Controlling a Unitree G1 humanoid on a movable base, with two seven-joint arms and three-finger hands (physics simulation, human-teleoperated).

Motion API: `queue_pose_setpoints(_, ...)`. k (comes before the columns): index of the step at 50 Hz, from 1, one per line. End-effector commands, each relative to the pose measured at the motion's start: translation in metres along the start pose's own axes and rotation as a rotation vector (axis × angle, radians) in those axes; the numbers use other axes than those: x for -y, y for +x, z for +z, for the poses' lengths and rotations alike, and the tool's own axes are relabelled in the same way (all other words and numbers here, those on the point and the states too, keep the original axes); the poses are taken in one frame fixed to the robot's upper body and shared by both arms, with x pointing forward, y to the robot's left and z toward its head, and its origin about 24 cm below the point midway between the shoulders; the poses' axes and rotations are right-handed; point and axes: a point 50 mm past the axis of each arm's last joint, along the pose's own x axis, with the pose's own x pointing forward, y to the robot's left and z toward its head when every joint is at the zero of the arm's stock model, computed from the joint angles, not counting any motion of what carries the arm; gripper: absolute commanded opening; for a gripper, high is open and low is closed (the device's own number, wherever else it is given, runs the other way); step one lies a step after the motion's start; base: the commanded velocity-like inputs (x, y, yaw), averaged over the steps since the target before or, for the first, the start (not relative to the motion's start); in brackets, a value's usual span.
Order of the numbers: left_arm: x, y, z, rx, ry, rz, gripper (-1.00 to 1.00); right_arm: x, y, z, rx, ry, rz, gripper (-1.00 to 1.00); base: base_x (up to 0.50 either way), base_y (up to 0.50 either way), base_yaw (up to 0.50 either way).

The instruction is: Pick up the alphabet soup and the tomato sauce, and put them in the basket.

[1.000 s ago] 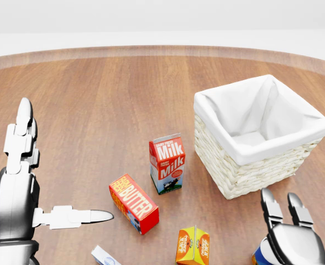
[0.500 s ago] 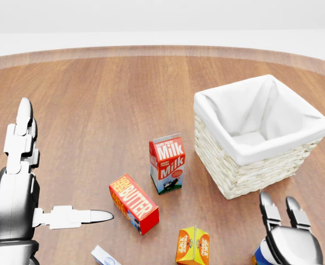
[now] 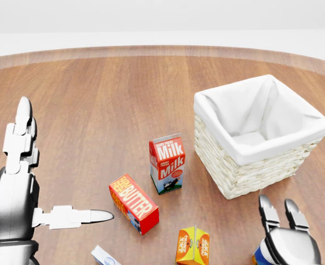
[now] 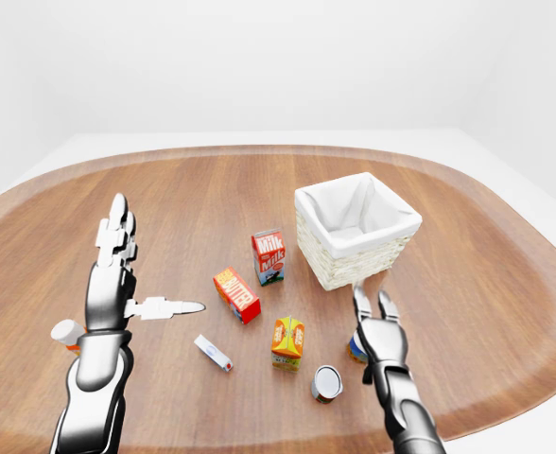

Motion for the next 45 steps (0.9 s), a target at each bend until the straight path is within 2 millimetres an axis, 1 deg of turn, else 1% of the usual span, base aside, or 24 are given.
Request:
queue_pose_setpoints(1, -0.001, 0.000, 0.000, 0.002, 0.002, 0.006, 1.00, -0.005, 0.004, -0.002, -0.011, 0.000, 0.013, 1.00, 0.00, 0.00, 0.00)
queue_pose_setpoints(15, 0.000, 0.000, -0.003, -0.012, 0.003, 0.004, 1.00, -0.014, 0.007, -0.004, -0.019, -0.020, 0.029, 1.00, 0.00, 0.00, 0.00)
queue_pose_setpoints(22, 0.000, 0.000, -0.003, -0.011, 0.003, 0.003, 1.00, -0.014, 0.006, -0.003, -0.013, -0.019, 0.030, 1.00, 0.00, 0.00, 0.00)
queue_pose_setpoints(23, 0.000, 0.001, -0.002, -0.009, 0.003, 0.003, 1.00, -0.013, 0.006, -0.003, -0.013, -0.015, 0.028, 0.81, 0.00, 0.00, 0.00)
queue_pose_setpoints(24, 0.000, 0.001, -0.001, -0.004, 0.003, 0.003, 1.00, -0.013, 0.006, -0.003, -0.013, -0.015, 0.028, 0.01, 0.00, 0.00, 0.00)
queue_pose_setpoints(25, 0.000, 0.001, -0.002, -0.006, 0.003, 0.003, 1.00, -0.014, 0.006, -0.003, -0.014, -0.016, 0.029, -0.21, 0.00, 0.00, 0.00)
queue_pose_setpoints(26, 0.000, 0.001, -0.003, -0.009, 0.003, 0.003, 1.00, -0.014, 0.006, -0.003, -0.013, -0.016, 0.029, -1.00, 0.00, 0.00, 0.00)
queue_pose_setpoints(45, 0.000, 0.000, 0.000, 0.002, 0.003, 0.003, 1.00, -0.011, 0.004, -0.001, -0.006, -0.008, 0.021, -1.00, 0.00, 0.00, 0.00)
